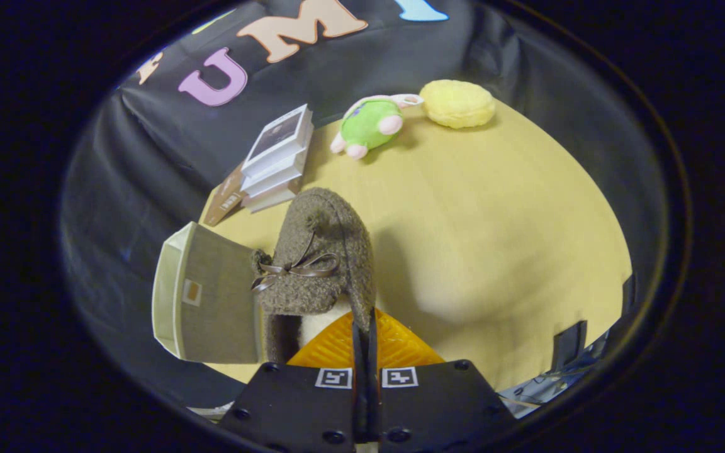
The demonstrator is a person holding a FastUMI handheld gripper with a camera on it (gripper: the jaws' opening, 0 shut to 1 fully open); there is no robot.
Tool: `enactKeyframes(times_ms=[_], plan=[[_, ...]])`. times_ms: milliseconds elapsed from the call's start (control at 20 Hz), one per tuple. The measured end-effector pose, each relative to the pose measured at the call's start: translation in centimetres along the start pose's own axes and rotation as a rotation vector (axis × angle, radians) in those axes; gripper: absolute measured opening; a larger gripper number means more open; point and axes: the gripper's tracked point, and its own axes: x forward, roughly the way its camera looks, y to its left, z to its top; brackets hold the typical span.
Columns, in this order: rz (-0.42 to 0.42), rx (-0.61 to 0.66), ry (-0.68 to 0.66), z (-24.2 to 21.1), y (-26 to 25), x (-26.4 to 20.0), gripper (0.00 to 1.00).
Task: Open the storage box then place both shoes into the box .Put the left shoe in first, then the right shoe, with the right side of both shoes facing outward in a uniform manner.
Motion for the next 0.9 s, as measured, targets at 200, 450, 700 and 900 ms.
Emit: enactKeyframes(times_ms=[200,450,700,900], plan=[[0.050,0.006,-0.006,-0.4,4.9,-0.7,0.04],[0.098,-0.021,-0.032,0.3,10.9,-1.8,0.04],[0.176,-0.017,-0.043,0.6,17.6,-2.1,0.04],[0.201,-0.031,-0.034,-0.1,21.5,-1.6,0.03]])
